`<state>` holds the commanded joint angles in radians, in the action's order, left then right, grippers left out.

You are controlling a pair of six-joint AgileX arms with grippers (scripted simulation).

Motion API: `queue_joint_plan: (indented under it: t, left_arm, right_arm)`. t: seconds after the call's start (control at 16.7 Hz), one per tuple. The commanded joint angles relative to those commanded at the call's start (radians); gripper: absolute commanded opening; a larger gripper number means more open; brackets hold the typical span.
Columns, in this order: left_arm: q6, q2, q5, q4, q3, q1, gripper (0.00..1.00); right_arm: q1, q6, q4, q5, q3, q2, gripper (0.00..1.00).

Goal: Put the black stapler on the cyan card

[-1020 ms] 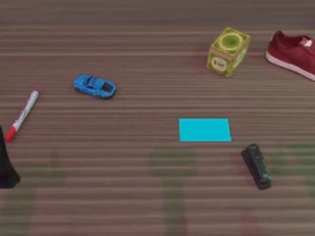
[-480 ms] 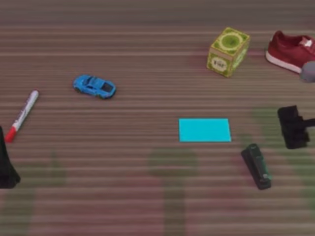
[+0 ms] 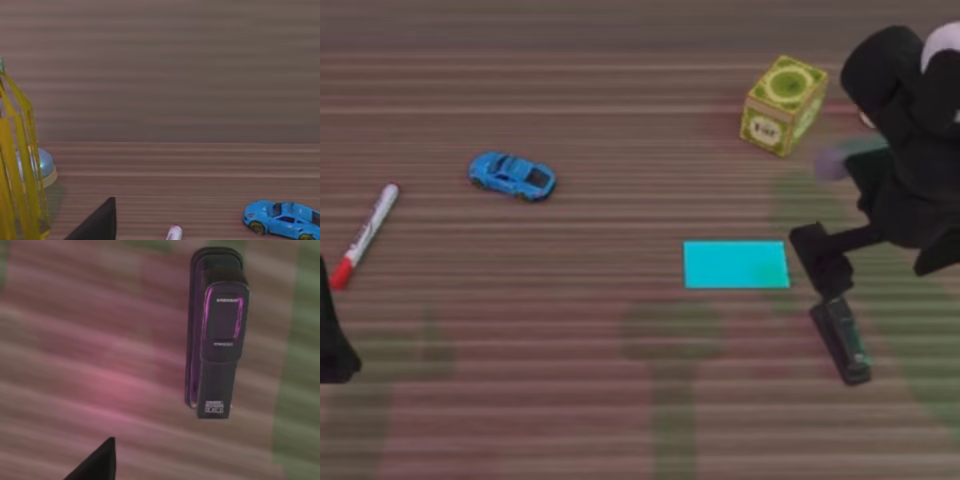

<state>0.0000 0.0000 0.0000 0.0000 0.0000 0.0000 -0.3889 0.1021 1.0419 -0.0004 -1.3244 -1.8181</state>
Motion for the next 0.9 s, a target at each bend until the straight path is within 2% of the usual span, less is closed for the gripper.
queue_joint_plan:
  t: [0.54,0.9]
  left_arm:
    - [0.000,0.000,0.000,0.000,0.000,0.000,1.00]
    - [0.000,0.000,0.000,0.000,0.000,0.000,1.00]
  right_arm:
    - [-0.007,0.002,0.008,-0.001,-0.029,-0.056,1.00]
    - [-0.011,0.006,-0.237,-0.001,0.101,-0.163,1.00]
